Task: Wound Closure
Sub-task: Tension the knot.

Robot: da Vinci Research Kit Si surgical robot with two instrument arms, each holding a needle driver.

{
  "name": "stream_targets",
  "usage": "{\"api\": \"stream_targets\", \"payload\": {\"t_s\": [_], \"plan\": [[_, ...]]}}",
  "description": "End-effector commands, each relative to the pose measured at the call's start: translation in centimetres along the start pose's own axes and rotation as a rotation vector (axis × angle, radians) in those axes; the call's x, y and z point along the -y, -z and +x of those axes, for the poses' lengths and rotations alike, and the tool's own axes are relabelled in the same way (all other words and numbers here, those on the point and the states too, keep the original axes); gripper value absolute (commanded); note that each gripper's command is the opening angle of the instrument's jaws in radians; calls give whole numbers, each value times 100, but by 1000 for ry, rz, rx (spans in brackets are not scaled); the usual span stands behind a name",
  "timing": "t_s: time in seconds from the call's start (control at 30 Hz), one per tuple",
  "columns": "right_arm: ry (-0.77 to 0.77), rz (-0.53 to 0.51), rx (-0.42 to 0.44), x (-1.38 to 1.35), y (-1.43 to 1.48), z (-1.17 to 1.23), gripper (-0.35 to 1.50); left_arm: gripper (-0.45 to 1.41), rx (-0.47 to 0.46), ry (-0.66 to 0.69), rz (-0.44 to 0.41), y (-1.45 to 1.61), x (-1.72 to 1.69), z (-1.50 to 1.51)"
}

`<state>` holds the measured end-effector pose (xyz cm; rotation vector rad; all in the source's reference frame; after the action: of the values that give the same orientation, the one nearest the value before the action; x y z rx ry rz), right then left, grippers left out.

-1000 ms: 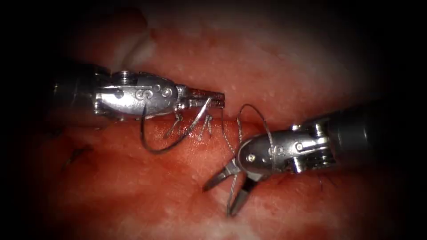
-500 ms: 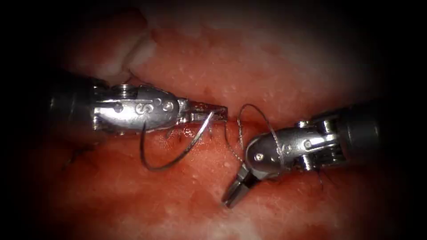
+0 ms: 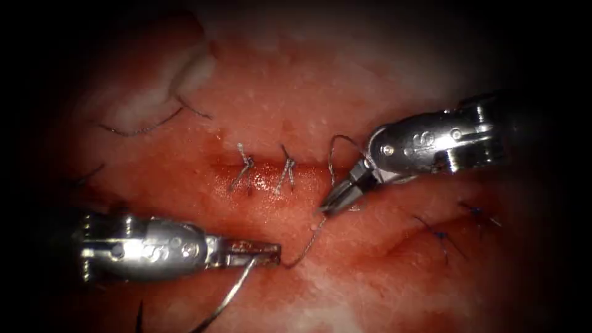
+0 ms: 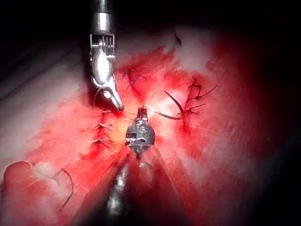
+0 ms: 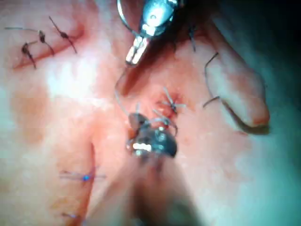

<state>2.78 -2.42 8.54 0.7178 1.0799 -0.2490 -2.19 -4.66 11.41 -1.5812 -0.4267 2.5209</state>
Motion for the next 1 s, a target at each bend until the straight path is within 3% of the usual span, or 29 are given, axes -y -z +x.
{"api": "stream_targets", "payload": {"t_s": [0.03, 0.43, 1.0], "plan": [[-3, -4, 2, -7, -5, -6, -35, -45, 2, -2, -2, -8, -1, -3], [-123, -147, 19, -35, 34, -38, -35, -45, 13, -24, -38, 13, -105, 19], [-217, -279, -5, -50, 40, -34, -35, -45, 12, -38, -55, 14, -167, 37]]}}
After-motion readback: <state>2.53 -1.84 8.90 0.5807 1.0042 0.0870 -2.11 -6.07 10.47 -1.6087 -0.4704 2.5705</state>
